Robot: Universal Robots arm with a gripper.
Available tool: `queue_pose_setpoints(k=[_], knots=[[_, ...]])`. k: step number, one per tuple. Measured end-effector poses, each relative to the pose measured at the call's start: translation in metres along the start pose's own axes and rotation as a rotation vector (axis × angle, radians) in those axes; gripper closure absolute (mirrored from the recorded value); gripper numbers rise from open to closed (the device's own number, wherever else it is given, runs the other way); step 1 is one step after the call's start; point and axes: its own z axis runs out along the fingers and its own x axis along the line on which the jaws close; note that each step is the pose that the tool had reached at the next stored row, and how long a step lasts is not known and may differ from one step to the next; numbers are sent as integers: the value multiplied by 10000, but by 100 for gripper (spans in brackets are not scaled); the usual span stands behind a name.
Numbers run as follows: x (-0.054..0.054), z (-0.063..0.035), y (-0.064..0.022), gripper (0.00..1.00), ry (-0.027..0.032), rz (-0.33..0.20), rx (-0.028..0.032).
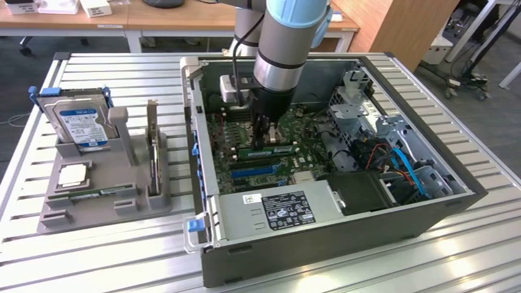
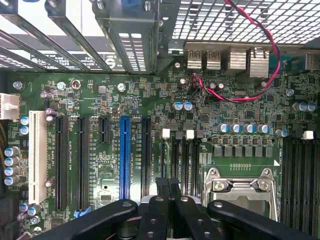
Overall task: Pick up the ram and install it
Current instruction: 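Press down the ram until it locks into place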
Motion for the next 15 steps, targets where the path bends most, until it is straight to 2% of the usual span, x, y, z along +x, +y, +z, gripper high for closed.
queue_pose_setpoints(k=[15], knots=[[1,32,-1,90,0,0,-1]])
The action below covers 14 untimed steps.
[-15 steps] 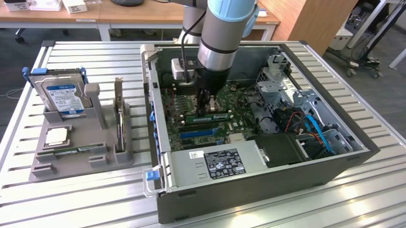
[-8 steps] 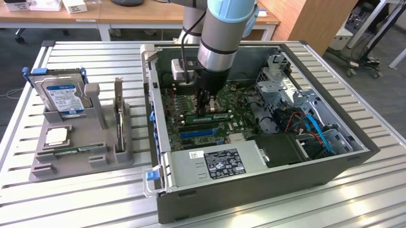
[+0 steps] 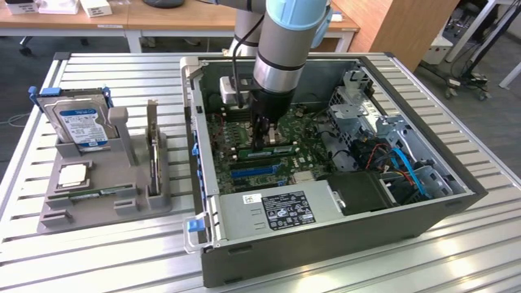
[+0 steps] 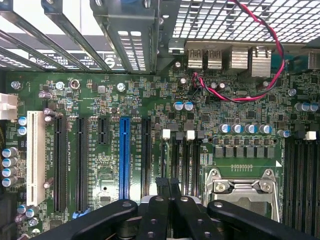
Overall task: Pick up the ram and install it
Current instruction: 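Press down the ram until it locks into place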
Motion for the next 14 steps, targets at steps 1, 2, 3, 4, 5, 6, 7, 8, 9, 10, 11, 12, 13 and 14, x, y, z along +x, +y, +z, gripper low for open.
queue_pose_setpoints(k=[1,2,3,4,5,6,7,8,9,10,11,12,13,14], knots=[[0,0,0,90,0,0,0],[0,2,0,90,-1,0,0],[0,7,-1,90,-2,0,1],[0,11,0,90,1,0,0],[1,11,0,90,2,0,-1],[1,11,0,90,3,0,-1],[1,11,0,90,2,0,0],[0,12,-1,90,0,0,0],[0,13,-1,90,-1,0,1],[0,13,-1,90,-1,0,1],[0,16,-1,90,0,0,0],[0,19,-1,90,-1,0,0],[0,19,-1,90,0,0,1],[0,19,-1,90,0,0,0]])
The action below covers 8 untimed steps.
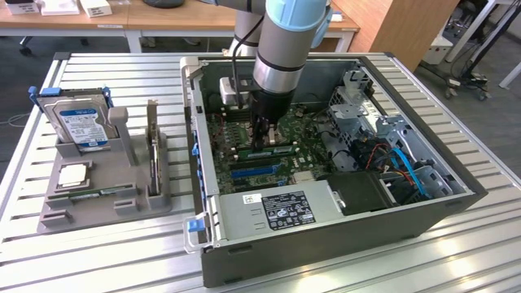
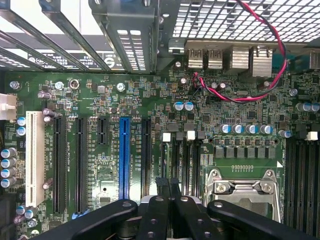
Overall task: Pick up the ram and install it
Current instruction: 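Press down the ram until it locks into place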
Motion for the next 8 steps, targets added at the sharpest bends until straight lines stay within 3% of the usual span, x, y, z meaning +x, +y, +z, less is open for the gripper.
queue_pose_setpoints(k=[8], knots=[[0,5,0,90,0,0,-1]])
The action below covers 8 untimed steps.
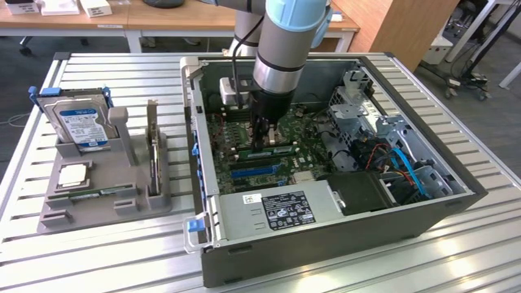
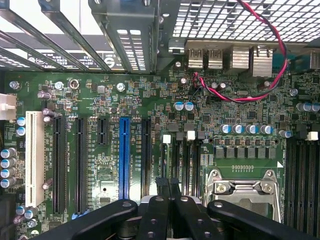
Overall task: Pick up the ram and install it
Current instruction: 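Press down the ram until it locks into place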
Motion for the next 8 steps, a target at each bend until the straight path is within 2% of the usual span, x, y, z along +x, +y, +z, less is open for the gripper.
queue_pose_setpoints(k=[8], knots=[[0,3,0,90,0,0,1]])
